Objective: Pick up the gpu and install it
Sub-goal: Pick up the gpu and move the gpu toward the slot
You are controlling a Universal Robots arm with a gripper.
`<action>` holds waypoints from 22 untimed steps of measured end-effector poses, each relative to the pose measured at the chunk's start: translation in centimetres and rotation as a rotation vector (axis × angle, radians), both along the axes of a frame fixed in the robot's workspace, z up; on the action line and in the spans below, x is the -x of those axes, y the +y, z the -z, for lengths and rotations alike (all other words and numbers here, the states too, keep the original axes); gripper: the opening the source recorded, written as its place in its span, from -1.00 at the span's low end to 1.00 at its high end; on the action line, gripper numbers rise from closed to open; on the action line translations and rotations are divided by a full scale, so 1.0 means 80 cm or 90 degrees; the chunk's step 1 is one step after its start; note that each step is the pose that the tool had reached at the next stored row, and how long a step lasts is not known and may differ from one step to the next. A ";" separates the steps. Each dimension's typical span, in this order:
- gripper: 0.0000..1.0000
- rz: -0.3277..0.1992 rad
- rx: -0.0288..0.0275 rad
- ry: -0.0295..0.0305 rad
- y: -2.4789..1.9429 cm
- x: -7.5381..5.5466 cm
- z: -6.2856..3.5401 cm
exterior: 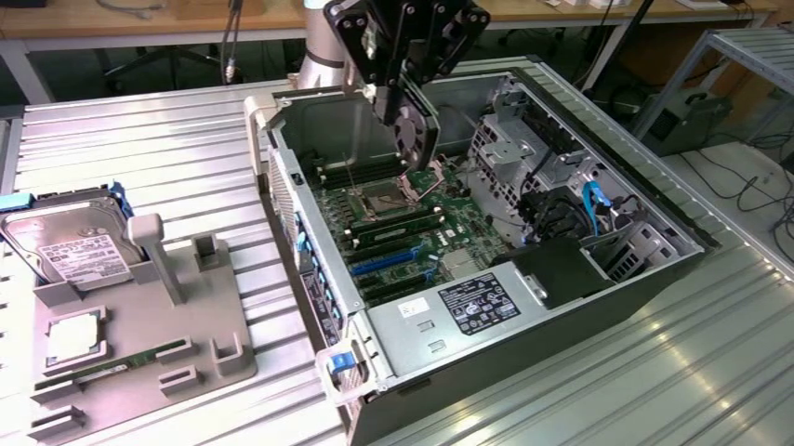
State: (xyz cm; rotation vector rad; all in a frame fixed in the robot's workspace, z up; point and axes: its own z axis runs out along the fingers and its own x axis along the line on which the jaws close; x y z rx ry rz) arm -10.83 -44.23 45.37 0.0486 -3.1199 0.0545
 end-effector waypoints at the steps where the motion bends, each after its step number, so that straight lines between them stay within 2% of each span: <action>1: -0.44 0.000 0.0000 0.0000 0.0000 -0.002 0.000; 15: -0.44 0.000 0.0000 0.0000 0.0000 -0.024 0.000; 20: -0.44 0.000 0.0000 0.0000 0.0000 -0.037 0.001; 22: -0.44 0.000 0.0000 0.0000 0.0000 -0.048 0.001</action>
